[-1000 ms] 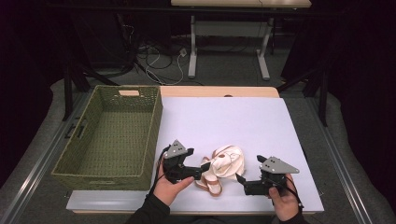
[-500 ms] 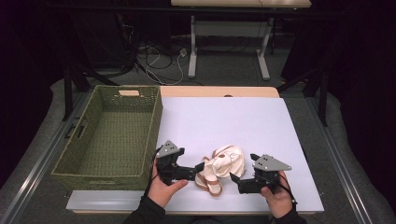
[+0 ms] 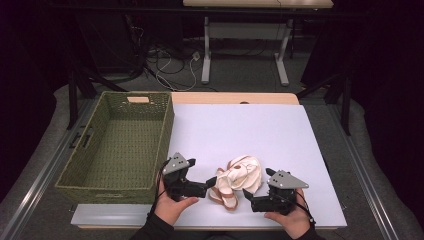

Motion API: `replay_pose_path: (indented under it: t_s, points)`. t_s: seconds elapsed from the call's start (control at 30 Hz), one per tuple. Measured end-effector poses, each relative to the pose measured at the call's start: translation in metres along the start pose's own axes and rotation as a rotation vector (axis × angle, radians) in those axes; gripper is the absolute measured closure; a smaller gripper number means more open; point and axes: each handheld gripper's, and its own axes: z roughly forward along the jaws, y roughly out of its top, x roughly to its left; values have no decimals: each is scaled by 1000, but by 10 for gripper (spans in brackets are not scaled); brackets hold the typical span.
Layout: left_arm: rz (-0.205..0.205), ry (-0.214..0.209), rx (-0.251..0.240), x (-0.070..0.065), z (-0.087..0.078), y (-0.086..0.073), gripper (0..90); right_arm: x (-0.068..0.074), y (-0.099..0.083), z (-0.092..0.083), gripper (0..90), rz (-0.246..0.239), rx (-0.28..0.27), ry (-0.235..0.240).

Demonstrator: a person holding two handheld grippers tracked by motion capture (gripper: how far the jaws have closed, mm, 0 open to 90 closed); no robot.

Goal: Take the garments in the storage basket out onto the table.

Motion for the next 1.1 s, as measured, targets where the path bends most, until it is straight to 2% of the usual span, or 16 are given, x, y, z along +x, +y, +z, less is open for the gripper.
replay_pose_path:
  t_s: [0.03,0.07,0.13,0.27,0.33,0.43,0.57,0.63,0.7,0.77,0.87,0.97,1.0,1.03,1.1]
  points:
    - [0,0,0,0,0,0,4,1,-1,0,2,-4,-1,-2]
    - [23,-7,12,-1,-1,-1,4,1,-1,1,7,-11,5,-1]
    - [17,-20,20,-3,0,-3,6,2,-3,2,55,-26,18,-7]
    - [20,-21,29,-4,1,-6,23,0,-7,3,149,-11,31,-6]
    - [16,-27,36,-5,2,-9,25,-1,-9,3,165,4,25,3]
    - [21,-25,55,-7,4,-13,41,-2,-11,3,246,3,22,8]
    - [25,-12,70,-8,8,-20,61,-5,-15,6,374,-26,26,23]
    - [23,-11,72,-8,10,-22,74,-6,-16,7,410,-17,37,38]
    - [33,-9,70,-9,10,-23,87,-6,-17,8,427,3,38,62]
    - [26,-4,72,-10,12,-25,119,-5,-18,9,427,7,42,75]
    - [31,2,88,-9,14,-28,144,-2,-17,8,426,-8,60,77]
    - [3,2,93,-8,17,-31,155,1,-15,8,432,-1,62,92]
    - [10,1,104,-7,17,-31,155,2,-15,8,435,8,68,99]
    - [-2,1,102,-8,18,-31,157,3,-15,8,436,9,76,102]
    - [14,8,105,-7,18,-32,160,6,-16,9,479,26,96,119]
